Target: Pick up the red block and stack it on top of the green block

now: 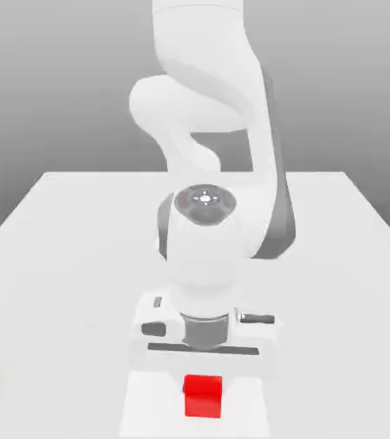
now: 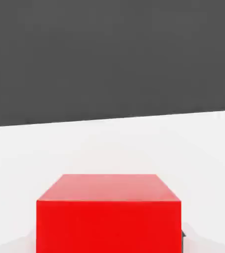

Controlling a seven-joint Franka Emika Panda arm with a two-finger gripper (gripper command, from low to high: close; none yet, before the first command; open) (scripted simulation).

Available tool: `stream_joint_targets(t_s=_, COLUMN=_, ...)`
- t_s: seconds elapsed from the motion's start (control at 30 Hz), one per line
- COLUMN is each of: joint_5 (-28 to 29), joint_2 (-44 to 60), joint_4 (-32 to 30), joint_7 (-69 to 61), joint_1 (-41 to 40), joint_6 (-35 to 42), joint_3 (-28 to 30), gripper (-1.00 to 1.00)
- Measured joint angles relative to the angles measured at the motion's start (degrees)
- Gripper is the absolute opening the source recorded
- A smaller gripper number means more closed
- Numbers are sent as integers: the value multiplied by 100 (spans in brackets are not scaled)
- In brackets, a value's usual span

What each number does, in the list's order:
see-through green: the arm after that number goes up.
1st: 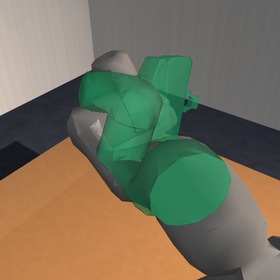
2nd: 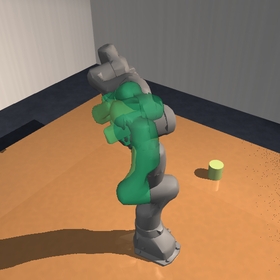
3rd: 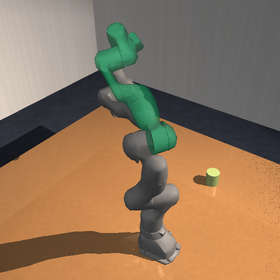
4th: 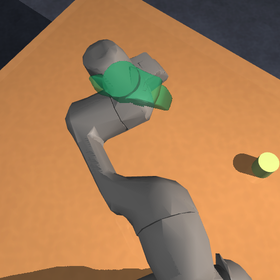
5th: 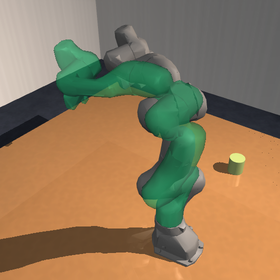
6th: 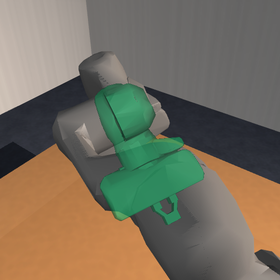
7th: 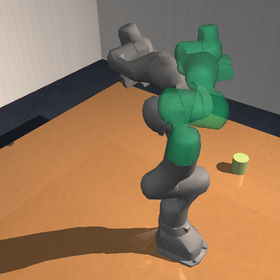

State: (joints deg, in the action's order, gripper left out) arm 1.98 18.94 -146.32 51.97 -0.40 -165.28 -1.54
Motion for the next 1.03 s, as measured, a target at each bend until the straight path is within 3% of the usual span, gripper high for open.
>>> stream_joint_targets(t_s=0.17, joint_5=-99, joint_2=-905, joint_4=-137, joint_7=-72, joint_1=-52, joint_6=770, joint_3=-68, gripper=-100)
stream_joint_targets(t_s=0.23, joint_5=-207, joint_2=-1005, joint_4=-14, joint_7=72, joint_1=-288, joint_6=1001, joint_3=181, gripper=-100)
stream_joint_targets(t_s=0.53, joint_5=-702, joint_2=-891, joint_4=634, joint_7=889, joint_1=-1574, joint_6=1574, joint_3=1574, gripper=-100)
stream_joint_targets(t_s=0.67, joint_5=-1385, joint_2=6, joint_4=1109, joint_7=887, joint_1=-2280, joint_6=1225, joint_3=1786, gripper=-100)
stream_joint_targets(t_s=0.7, joint_5=-1479, joint_2=142, joint_4=1150, joint_7=855, joint_1=-2356, joint_6=1137, joint_3=1761, gripper=100)
stream_joint_targets(t_s=0.9, joint_5=-1519, joint_2=210, joint_4=1170, joint_7=844, joint_1=-2395, joint_6=1095, joint_3=1748, gripper=100)
stream_joint_targets(t_s=1.03, joint_5=-1130, joint_2=-369, joint_4=1144, joint_7=1138, joint_1=-2259, joint_6=1619, joint_3=1985, gripper=100)
